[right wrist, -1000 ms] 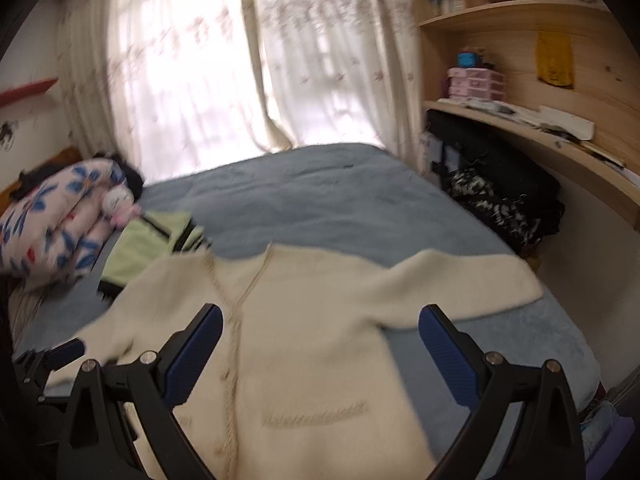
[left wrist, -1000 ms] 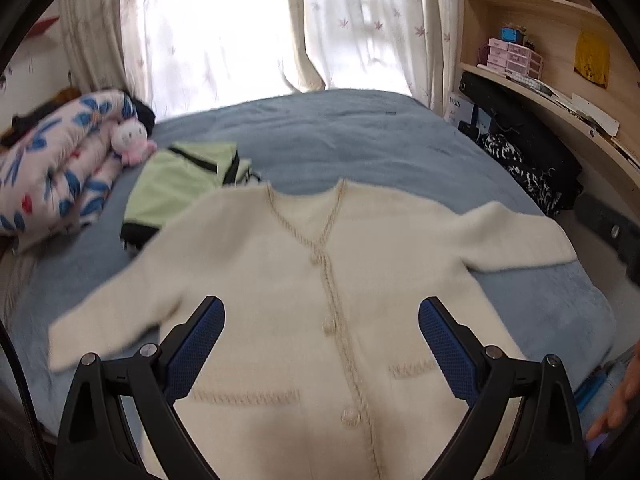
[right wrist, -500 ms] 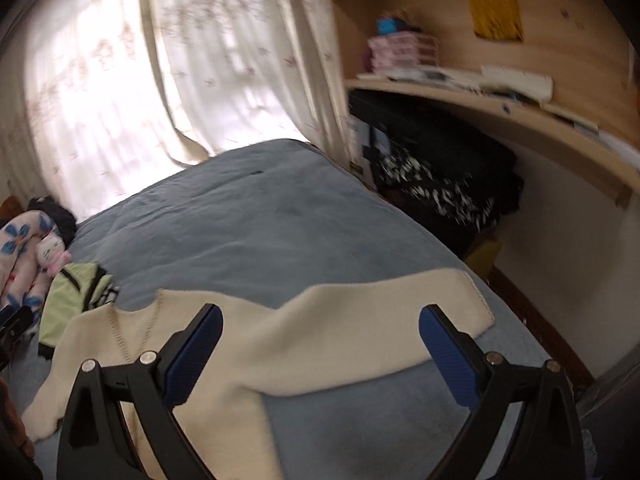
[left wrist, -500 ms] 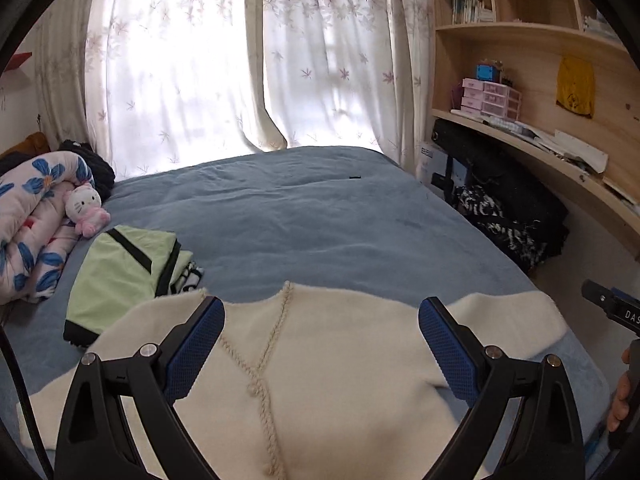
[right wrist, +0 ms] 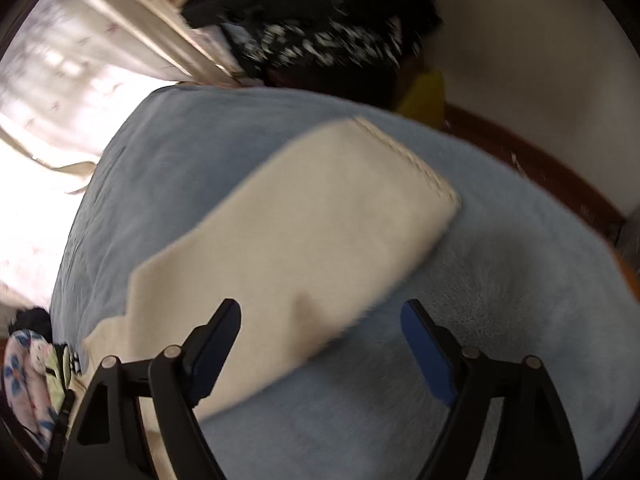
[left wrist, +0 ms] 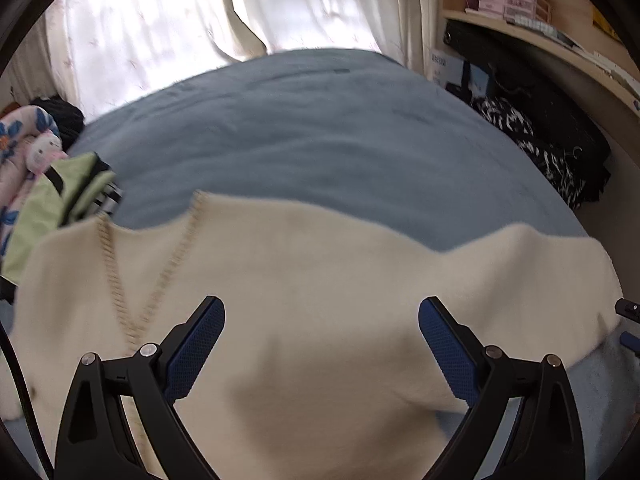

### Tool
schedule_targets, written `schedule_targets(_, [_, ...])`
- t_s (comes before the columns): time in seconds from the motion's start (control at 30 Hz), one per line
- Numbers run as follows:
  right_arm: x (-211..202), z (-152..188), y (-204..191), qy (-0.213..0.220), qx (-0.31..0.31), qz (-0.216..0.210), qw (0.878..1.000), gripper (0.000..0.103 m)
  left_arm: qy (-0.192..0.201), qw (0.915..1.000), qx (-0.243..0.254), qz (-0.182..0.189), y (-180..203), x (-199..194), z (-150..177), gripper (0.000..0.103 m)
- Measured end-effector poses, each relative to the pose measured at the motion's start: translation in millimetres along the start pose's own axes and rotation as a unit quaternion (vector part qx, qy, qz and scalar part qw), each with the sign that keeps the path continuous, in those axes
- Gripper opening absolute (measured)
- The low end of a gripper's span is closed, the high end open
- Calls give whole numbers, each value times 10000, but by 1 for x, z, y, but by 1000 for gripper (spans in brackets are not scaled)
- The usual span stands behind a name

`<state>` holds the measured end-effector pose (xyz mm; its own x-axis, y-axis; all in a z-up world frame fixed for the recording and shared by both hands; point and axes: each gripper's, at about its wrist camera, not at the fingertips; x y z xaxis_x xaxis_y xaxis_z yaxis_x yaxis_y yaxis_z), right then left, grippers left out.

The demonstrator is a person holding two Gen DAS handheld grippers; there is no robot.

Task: Fold large clothes
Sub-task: 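Move the right gripper to the cardigan sleeve cuff and grasp it, then fold the held sleeve across the cardigan body with the right gripper, release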

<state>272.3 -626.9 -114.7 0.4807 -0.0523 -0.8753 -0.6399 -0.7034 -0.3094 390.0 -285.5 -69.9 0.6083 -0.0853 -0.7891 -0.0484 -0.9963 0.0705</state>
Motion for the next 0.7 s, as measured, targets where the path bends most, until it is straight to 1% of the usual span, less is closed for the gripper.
schedule_targets(0.07, [8, 1, 7, -13, 167, -135, 9998, 81, -150, 9999, 16, 32, 14, 12, 9, 97])
schedule_targets(0.13, [15, 0, 12, 10, 257, -173, 9995, 74, -226, 9997, 105, -36, 32, 24, 17, 97])
schedule_targets(0.17, [18, -1, 13, 32, 274, -194, 9994, 73, -263, 9995, 165, -42, 40, 29, 20, 97])
schedule_targets(0.2, [21, -3, 13, 68, 296, -188, 9994, 70, -336, 9991, 260, -53, 48, 34, 26, 97])
schedule_targets(0.23, [24, -6, 12, 85, 305, -154, 9994, 63, -401, 9986, 331, -82, 55, 40, 29, 97])
schedule_targets(0.27, [27, -8, 9, 105, 281, -75, 9995, 60, -474, 9980, 404, -99, 61, 45, 33, 97])
schedule_targets(0.3, [28, -10, 8, 134, 244, 31, 9996, 51, -563, 9971, 495, -98, 67, 51, 38, 97])
schedule_targets(0.33, [28, -11, 6, 174, 168, 103, 9997, 35, -639, 9964, 559, -69, 69, 54, 41, 96])
schedule_targets(0.37, [27, -11, 2, 240, 67, 101, 9996, 25, -724, 9955, 616, -8, 70, 56, 42, 95])
schedule_targets(0.4, [25, -12, -1, 318, -8, 125, 9994, 19, -806, 9945, 655, 129, 69, 57, 43, 88])
schedule_targets(0.43, [20, -13, -7, 460, -128, 194, 9987, 17, -834, 9939, 680, 222, 68, 55, 43, 83])
schedule_targets(0.47, [11, -11, -16, 650, -295, 252, 9971, 16, -829, 9937, 702, 271, 66, 53, 42, 80])
schedule_targets(0.5, [2, -9, -27, 862, -477, 279, 9947, 15, -776, 9941, 718, 257, 60, 47, 40, 77])
schedule_targets(0.53, [-9, -6, -40, 1050, -650, 206, 9921, 14, -742, 9945, 701, 229, 55, 43, 37, 76])
schedule_targets(0.6, [-31, 3, -69, 1306, -959, -148, 9867, 13, -676, 9956, 577, 301, 37, 30, 31, 76])
schedule_targets(0.63, [-40, 9, -84, 1386, -1129, -322, 9834, 13, -628, 9962, 466, 382, 23, 20, 25, 76])
schedule_targets(0.67, [-49, 17, -101, 1449, -1356, -493, 9789, 13, -581, 9966, 375, 448, 11, 12, 22, 76])
schedule_targets(0.7, [-60, 29, -123, 1494, -1666, -704, 9721, 13, -514, 9969, 244, 541, -9, -1, 17, 76])
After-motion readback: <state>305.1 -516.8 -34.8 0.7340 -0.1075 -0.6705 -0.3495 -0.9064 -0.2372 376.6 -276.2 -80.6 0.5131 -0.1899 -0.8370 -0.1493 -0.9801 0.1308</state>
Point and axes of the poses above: each gripper's, at about its wrist camera, not at the fingertips, and x roughly the way its jaws point, y to its right, z to its underside, and after that the axes turned 8 degrees about -x, right-handed
